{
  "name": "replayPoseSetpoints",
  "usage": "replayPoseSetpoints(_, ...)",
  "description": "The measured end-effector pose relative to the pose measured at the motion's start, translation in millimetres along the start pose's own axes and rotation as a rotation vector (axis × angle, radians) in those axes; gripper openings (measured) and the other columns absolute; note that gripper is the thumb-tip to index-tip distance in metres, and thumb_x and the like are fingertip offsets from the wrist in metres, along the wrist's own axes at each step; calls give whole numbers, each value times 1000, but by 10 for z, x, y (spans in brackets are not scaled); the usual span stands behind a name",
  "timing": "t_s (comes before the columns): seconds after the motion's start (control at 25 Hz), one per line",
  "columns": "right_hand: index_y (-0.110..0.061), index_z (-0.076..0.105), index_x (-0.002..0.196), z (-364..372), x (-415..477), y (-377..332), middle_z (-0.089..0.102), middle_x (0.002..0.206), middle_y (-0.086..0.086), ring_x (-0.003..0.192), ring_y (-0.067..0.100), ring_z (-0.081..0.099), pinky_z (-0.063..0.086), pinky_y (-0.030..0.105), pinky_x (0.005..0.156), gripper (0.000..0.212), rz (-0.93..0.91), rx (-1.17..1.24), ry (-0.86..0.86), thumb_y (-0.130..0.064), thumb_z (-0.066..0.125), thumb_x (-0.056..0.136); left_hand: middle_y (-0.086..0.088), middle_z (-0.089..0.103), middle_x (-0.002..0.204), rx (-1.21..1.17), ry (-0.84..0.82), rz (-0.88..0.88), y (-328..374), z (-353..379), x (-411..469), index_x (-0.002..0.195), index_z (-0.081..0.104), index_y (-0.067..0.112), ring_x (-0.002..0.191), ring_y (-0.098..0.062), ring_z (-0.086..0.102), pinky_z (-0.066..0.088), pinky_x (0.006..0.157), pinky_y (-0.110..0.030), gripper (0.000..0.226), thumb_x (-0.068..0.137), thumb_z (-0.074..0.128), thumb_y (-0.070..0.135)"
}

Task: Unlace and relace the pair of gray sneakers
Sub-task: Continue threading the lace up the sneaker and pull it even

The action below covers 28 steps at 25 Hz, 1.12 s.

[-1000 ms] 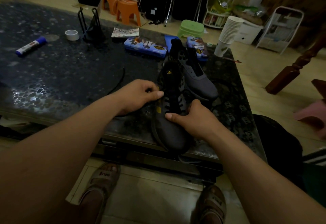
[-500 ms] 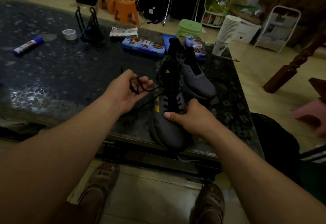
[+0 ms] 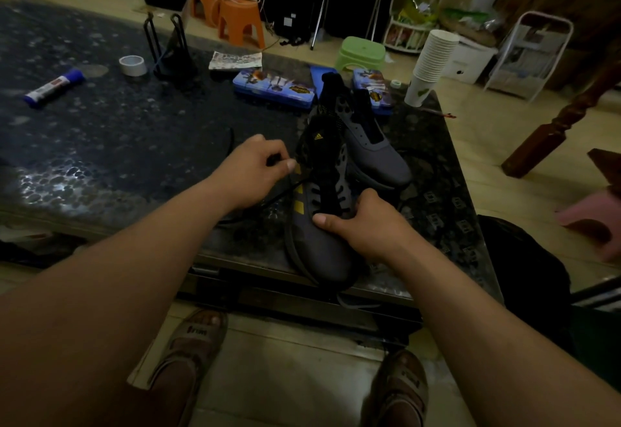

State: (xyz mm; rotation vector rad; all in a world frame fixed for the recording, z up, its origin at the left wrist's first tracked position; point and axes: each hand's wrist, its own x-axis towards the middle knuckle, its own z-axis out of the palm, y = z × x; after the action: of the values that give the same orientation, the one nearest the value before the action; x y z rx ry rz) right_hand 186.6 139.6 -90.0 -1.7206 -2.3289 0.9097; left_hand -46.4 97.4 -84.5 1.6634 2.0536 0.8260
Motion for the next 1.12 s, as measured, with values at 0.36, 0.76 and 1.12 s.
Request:
replayPoseSetpoints(0.36,-16,47,127,-27,-60,1,61,128,0,113,22,61,53,39,85,87,-12,24,4,-79,73,72,-4,53,101,46,75,-107,38,125,-35,91,64,28,98,-27,57,45,88,-37,16,101,62,41)
replayPoseSetpoints(0.76,-15,42,128,-94,-177,-100,58,129,4,112,25,61,51,38,78,82,-31,-36,5,-78,64,81,3,58,109,344,21,-54,228,245,-361,97,64,31,116,-27,51,40,95,-45,18,92,62,48)
replayPoseSetpoints(1.12,-17,69,109,10,-389,-628,72,92,3,69,12,62,41,29,56,15,-107,880,-166,-24,63,97,-6,75,84,-882,-92,-148,631,-155,-428,111,68,9,74,-17,66,56,69,-31,21,102,49,2)
